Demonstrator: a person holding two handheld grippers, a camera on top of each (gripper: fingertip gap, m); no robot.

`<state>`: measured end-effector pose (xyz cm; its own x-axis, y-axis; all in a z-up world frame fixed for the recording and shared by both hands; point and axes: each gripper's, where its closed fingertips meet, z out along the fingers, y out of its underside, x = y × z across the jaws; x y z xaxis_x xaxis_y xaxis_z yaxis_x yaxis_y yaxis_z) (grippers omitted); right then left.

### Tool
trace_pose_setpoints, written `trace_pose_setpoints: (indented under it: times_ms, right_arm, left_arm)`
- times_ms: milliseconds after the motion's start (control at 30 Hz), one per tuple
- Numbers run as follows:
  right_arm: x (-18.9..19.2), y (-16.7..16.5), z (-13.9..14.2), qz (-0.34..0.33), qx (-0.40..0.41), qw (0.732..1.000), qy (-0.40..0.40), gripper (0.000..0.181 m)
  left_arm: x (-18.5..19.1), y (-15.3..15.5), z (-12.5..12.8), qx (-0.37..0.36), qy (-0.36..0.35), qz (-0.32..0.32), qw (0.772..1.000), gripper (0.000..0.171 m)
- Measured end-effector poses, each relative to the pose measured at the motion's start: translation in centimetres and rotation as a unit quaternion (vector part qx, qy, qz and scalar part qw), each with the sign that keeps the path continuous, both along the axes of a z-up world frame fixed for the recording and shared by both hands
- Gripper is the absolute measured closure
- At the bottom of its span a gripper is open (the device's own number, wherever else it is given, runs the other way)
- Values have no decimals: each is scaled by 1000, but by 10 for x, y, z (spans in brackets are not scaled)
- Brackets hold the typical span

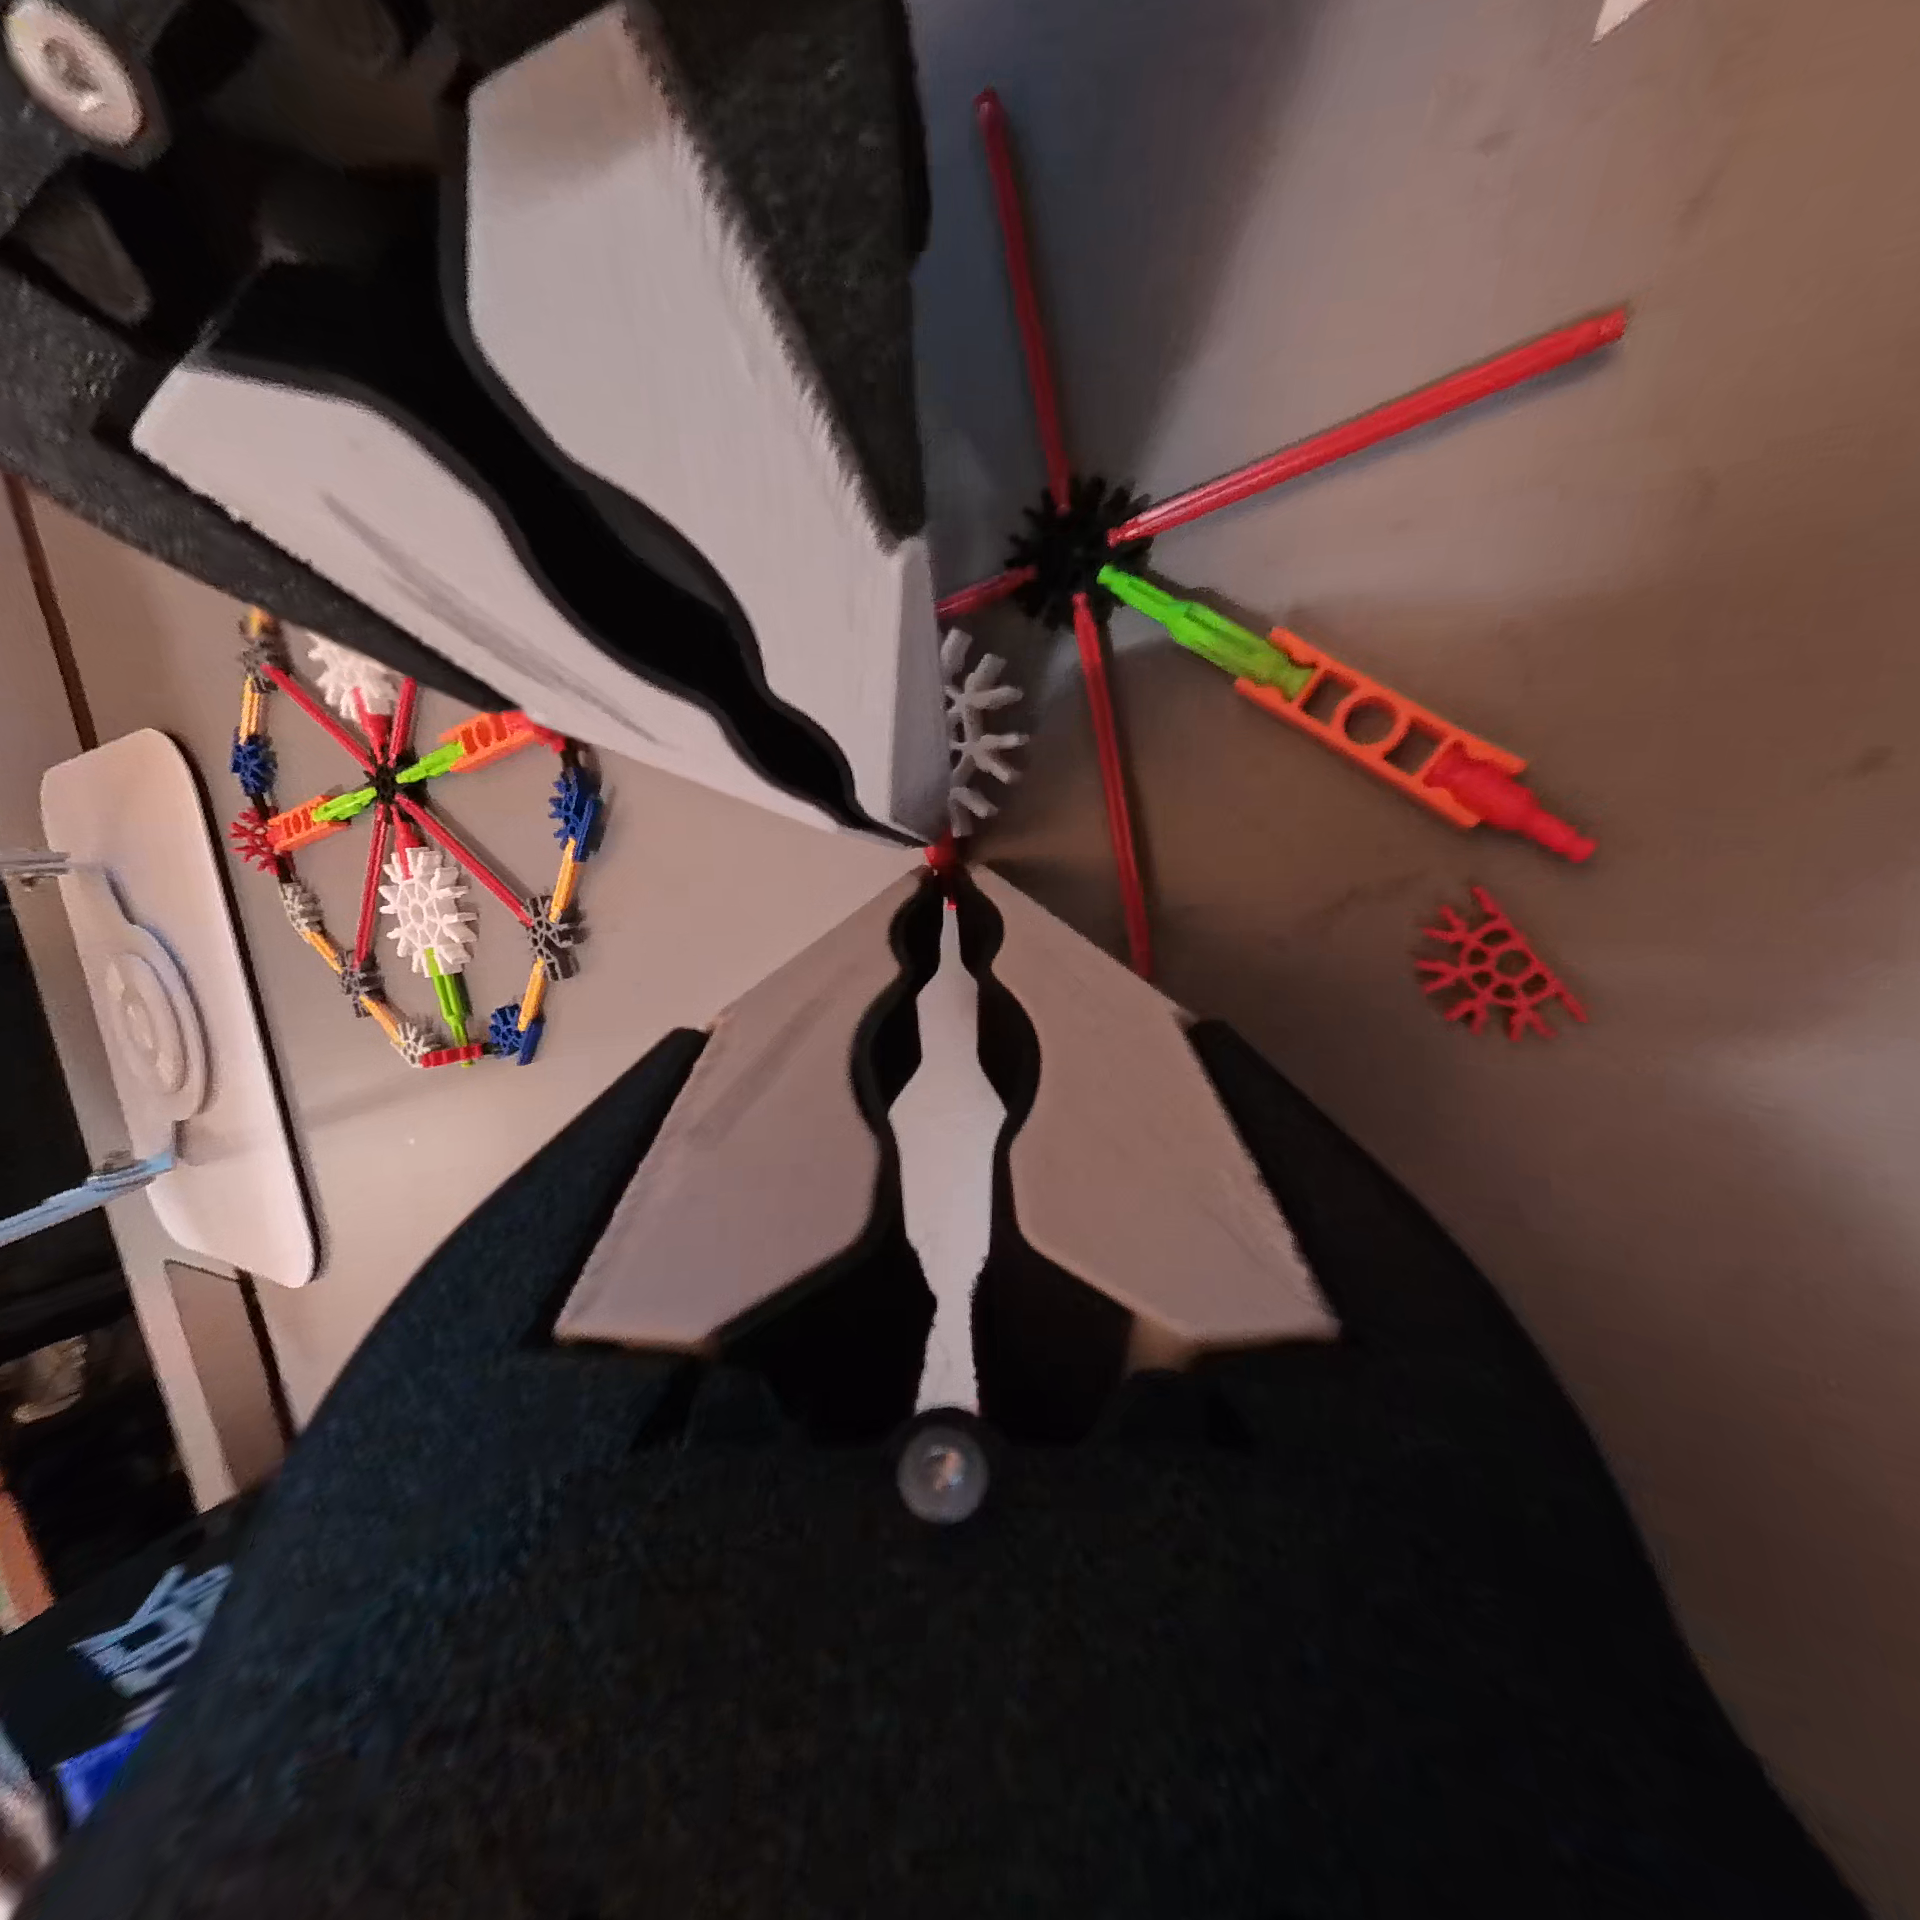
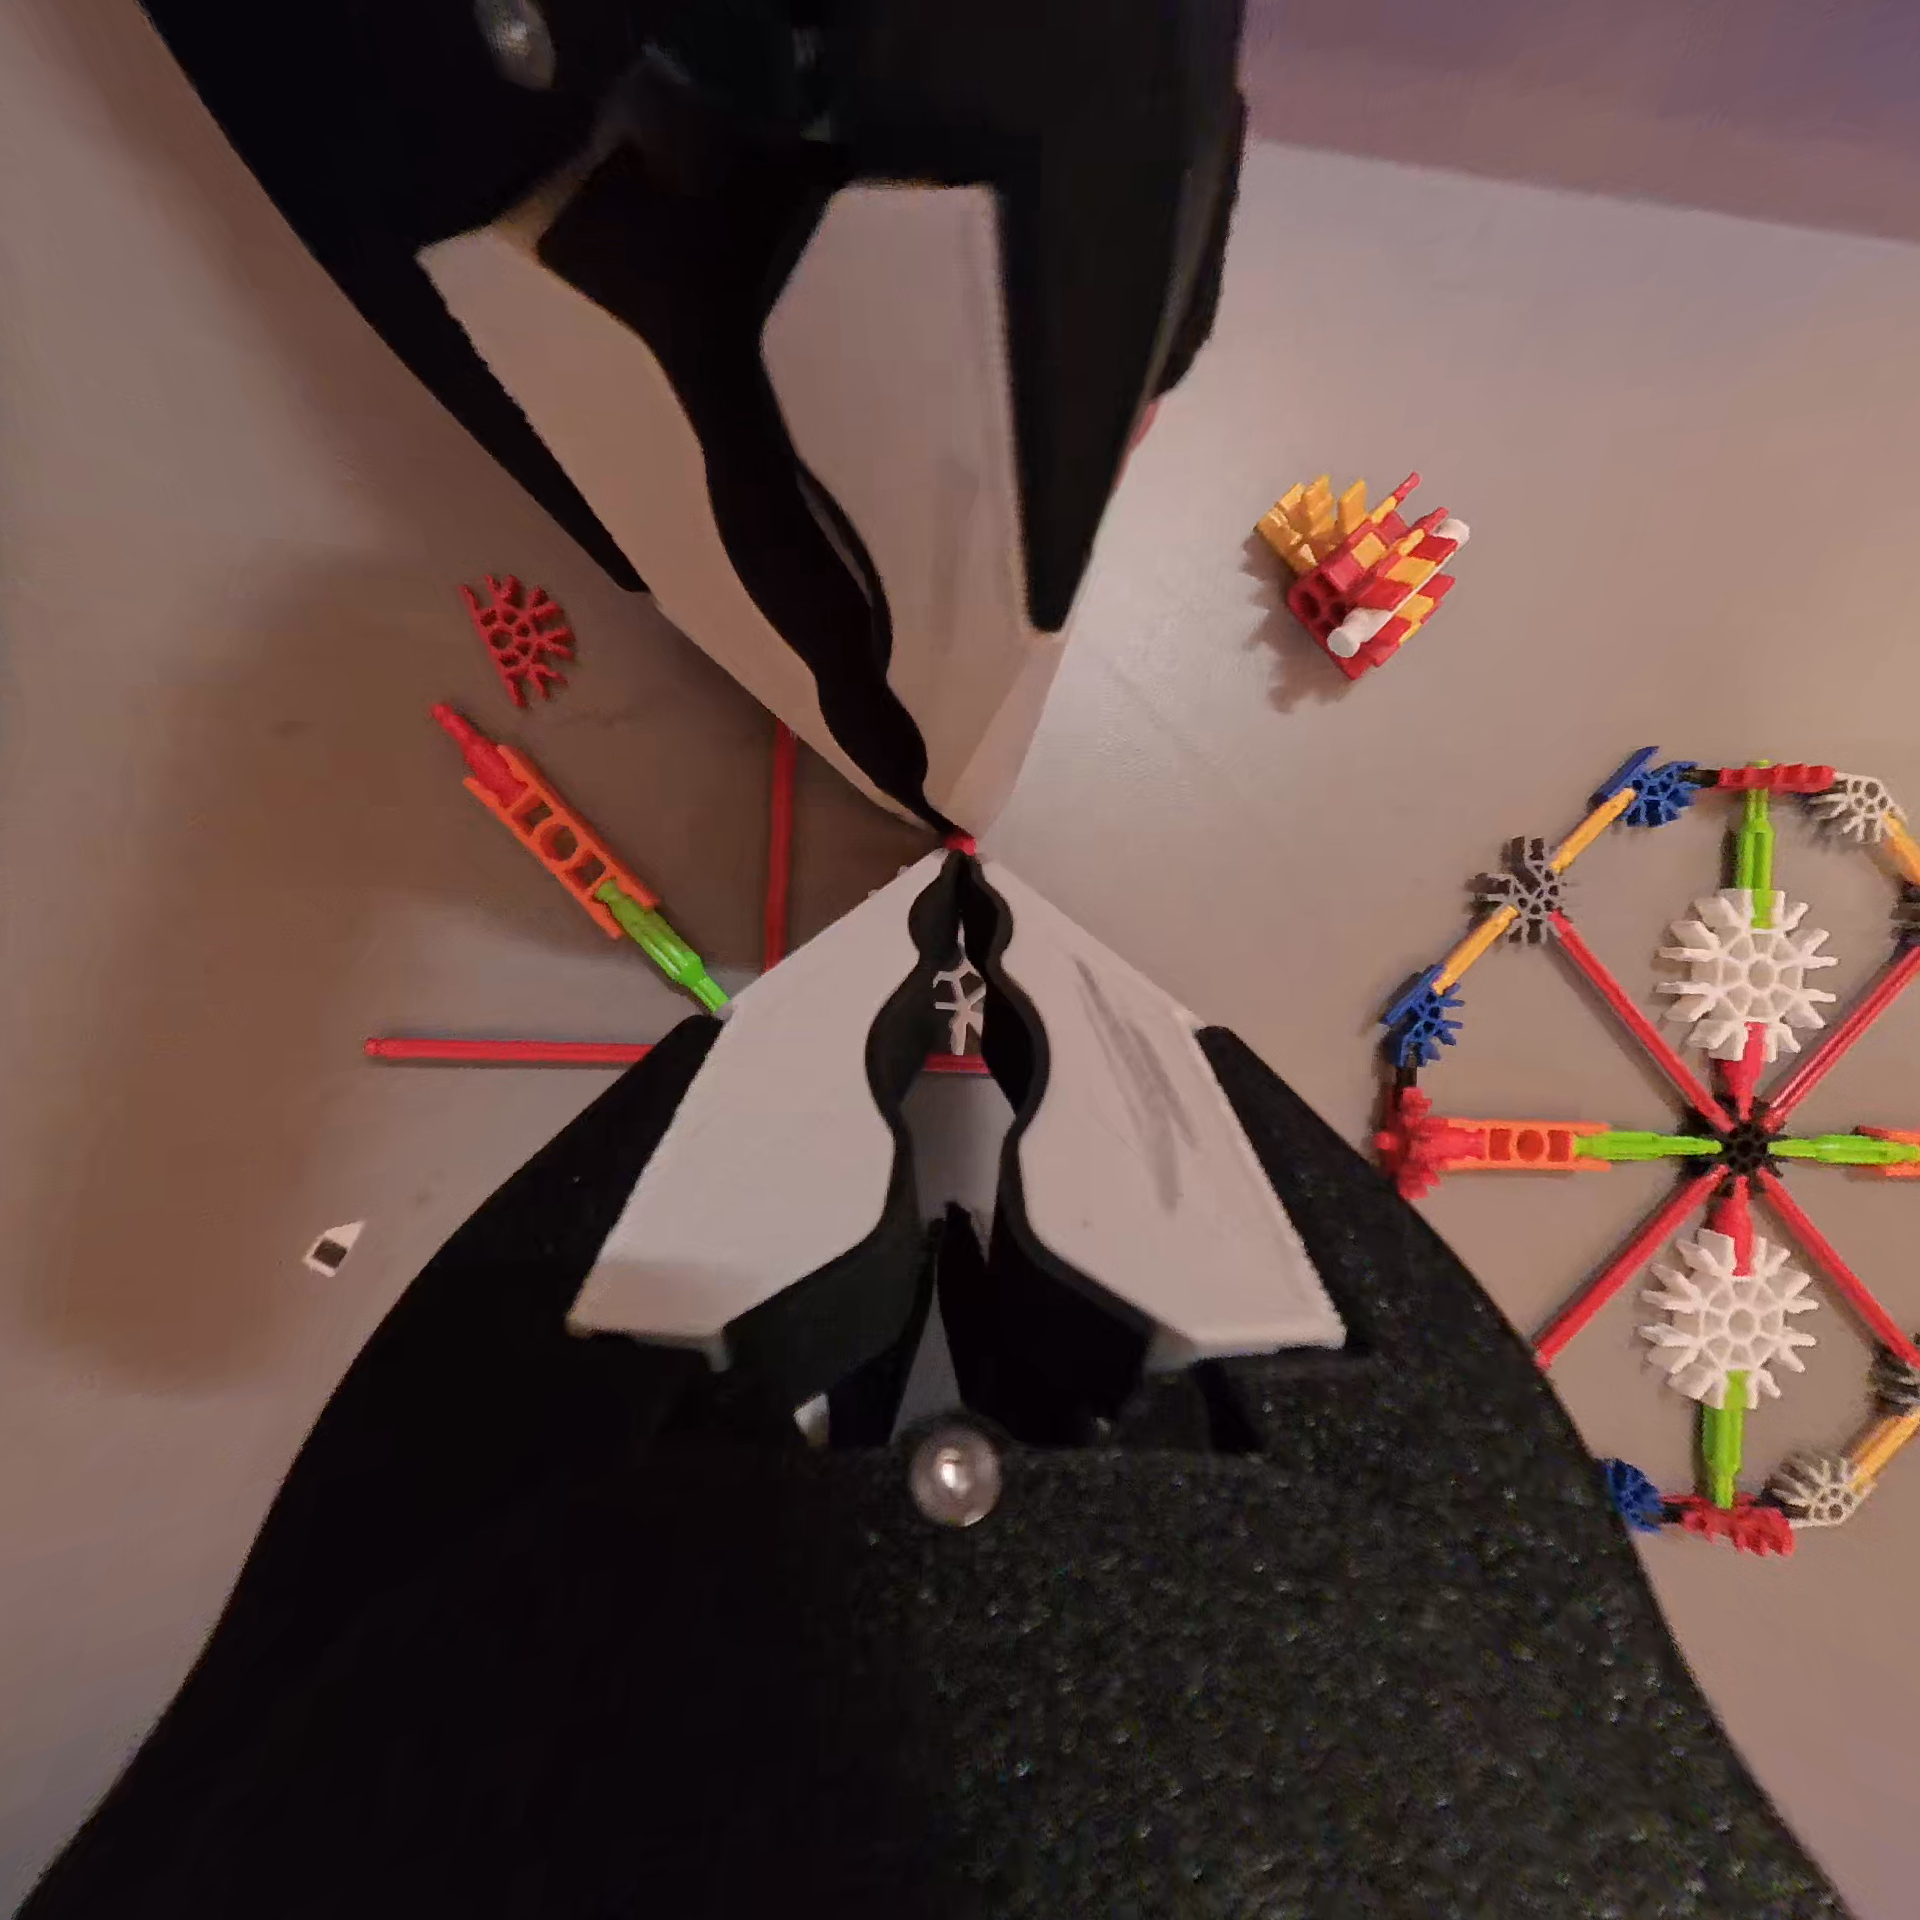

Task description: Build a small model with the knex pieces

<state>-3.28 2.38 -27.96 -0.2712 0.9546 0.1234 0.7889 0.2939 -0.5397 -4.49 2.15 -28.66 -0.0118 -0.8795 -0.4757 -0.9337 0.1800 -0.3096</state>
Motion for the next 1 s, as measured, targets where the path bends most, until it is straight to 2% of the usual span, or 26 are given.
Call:
trace_pose_setpoints:
  times_ms: [33, 167, 300, 400, 833, 1000]
  right_arm:
    - [0, 0, 0, -4, -4, 1000, -1, 181]
    - [0, 0, 0, -11, -25, 1000, -6, 181]
    - [1, -1, 2, -26, -92, 995, 16, 181]
    - [3, 5, 3, -41, -89, 995, 19, 181]
    - [7, 2, 1, -14, -18, 999, -48, 181]
    - [9, 2, 1, -14, -44, 998, -37, 181]
  left_arm:
    - [0, 0, 0, 8, 8, -2, 1000, 170]
    - [1, 1, -1, 36, 49, -16, 998, 170]
    - [4, 1, -2, 27, 36, -17, 999, 171]
    - [7, 3, -2, 35, 40, -13, 998, 170]
    - [11, 5, -4, 46, 54, -19, 997, 171]
    - [12, 5, -5, 58, 59, -22, 996, 171]
